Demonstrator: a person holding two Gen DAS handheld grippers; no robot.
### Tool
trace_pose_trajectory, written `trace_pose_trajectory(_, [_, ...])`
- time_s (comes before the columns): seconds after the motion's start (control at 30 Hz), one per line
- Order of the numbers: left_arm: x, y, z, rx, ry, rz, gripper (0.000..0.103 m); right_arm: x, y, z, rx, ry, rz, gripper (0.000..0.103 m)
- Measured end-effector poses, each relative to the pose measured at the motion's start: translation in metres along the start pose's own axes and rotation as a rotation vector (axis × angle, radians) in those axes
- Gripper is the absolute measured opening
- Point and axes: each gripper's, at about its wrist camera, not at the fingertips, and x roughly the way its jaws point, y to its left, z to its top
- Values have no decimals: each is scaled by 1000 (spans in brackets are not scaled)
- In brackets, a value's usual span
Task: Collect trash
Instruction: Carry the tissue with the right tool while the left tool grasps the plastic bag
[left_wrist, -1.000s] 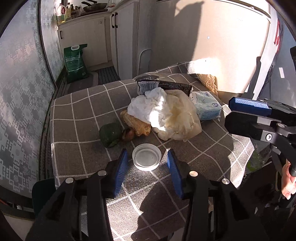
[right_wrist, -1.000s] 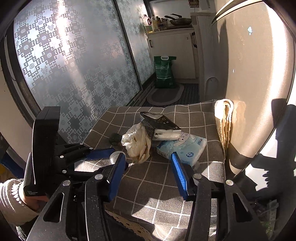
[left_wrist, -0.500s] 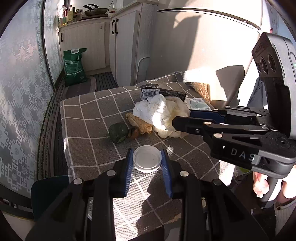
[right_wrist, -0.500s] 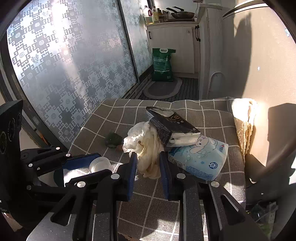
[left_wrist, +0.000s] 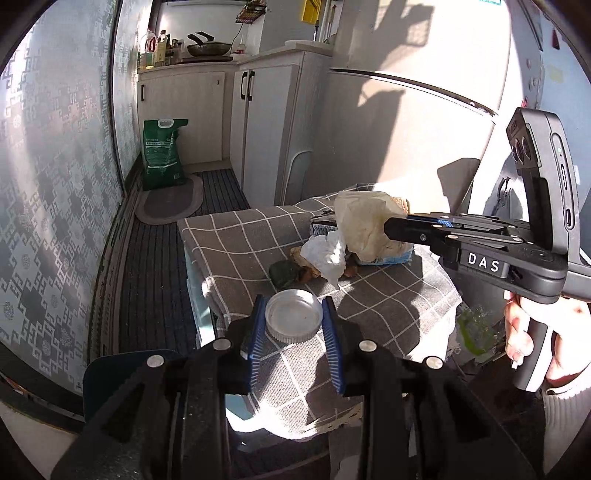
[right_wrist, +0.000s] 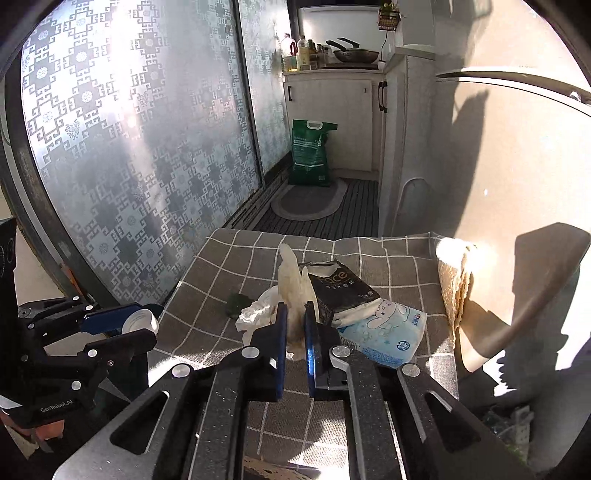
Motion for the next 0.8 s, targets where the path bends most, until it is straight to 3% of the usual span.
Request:
trace_pose_trajectory(0.3, [-38, 25, -10, -25, -40, 37, 32, -24, 30, 15, -28, -54, 66, 8])
trace_pose_trajectory(0.8, [-54, 96, -47, -99, 3, 138, 32, 4, 140, 17, -203, 32, 192, 8])
